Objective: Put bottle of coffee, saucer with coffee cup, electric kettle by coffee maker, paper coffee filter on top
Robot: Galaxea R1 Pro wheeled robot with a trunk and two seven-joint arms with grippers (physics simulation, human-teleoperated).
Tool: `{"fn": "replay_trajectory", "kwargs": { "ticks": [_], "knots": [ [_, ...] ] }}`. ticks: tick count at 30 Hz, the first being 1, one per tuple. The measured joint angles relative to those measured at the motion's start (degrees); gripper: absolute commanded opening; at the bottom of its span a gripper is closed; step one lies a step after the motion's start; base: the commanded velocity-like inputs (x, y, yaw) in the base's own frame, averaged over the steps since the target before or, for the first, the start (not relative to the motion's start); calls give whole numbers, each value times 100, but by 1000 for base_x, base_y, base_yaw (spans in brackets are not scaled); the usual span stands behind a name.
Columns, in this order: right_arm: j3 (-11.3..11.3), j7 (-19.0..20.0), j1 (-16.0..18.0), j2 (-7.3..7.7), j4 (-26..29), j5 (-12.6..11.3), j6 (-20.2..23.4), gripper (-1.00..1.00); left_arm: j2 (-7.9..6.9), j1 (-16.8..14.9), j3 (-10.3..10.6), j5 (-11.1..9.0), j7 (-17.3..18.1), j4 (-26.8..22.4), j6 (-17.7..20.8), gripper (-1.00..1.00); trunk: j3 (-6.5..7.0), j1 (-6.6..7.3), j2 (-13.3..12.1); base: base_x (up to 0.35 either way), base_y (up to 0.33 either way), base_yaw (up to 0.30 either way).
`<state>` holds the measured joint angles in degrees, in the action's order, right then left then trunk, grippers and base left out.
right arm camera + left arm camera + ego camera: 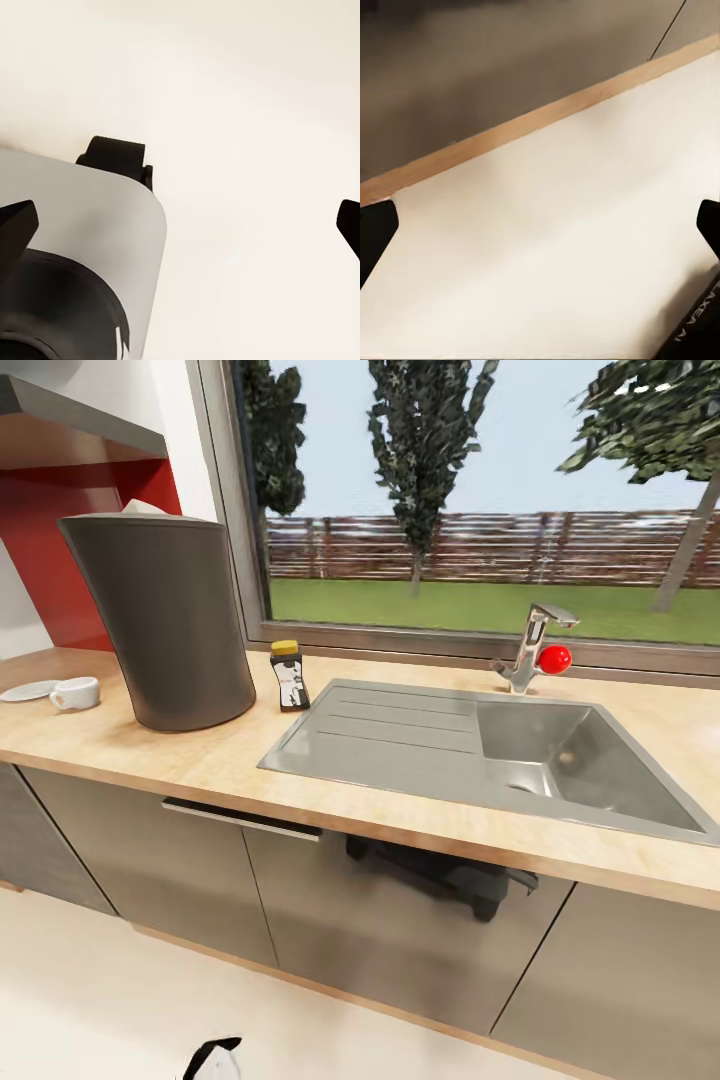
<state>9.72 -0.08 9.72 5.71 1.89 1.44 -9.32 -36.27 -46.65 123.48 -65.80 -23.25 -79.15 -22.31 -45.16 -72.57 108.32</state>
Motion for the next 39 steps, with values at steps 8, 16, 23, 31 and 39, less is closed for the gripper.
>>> {"fn": "replay_trajectory", "kwargs": {
  "ticks": [8, 16, 23, 31, 39],
  "knots": [
    [-7, 0, 0, -1, 5, 0, 0, 100, 103, 218, -536, -347, -145, 644, 11, 100, 0, 0, 0, 0, 0, 0],
    [-8, 0, 0, -1, 5, 0, 0, 100, 258, 242, -1791, -800, -1311, 1756, 60, 100, 0, 0, 0, 0, 0, 0],
    [-7, 0, 0, -1, 1, 0, 0, 100, 1331, 1039, -3741, -936, -1594, 4008, 99, 100, 0, 0, 0, 0, 0, 0],
    [-7, 0, -1, -1, 4, 0, 0, 100, 2727, 1652, -7724, -938, 674, 6987, 152, 100, 0, 0, 0, 0, 0, 0],
    [-7, 0, -1, -1, 2, 0, -1, 100, 2978, 1754, -8530, -945, 1817, 7655, 160, 100, 0, 0, 1, 0, 0, 0]
  ]
}}
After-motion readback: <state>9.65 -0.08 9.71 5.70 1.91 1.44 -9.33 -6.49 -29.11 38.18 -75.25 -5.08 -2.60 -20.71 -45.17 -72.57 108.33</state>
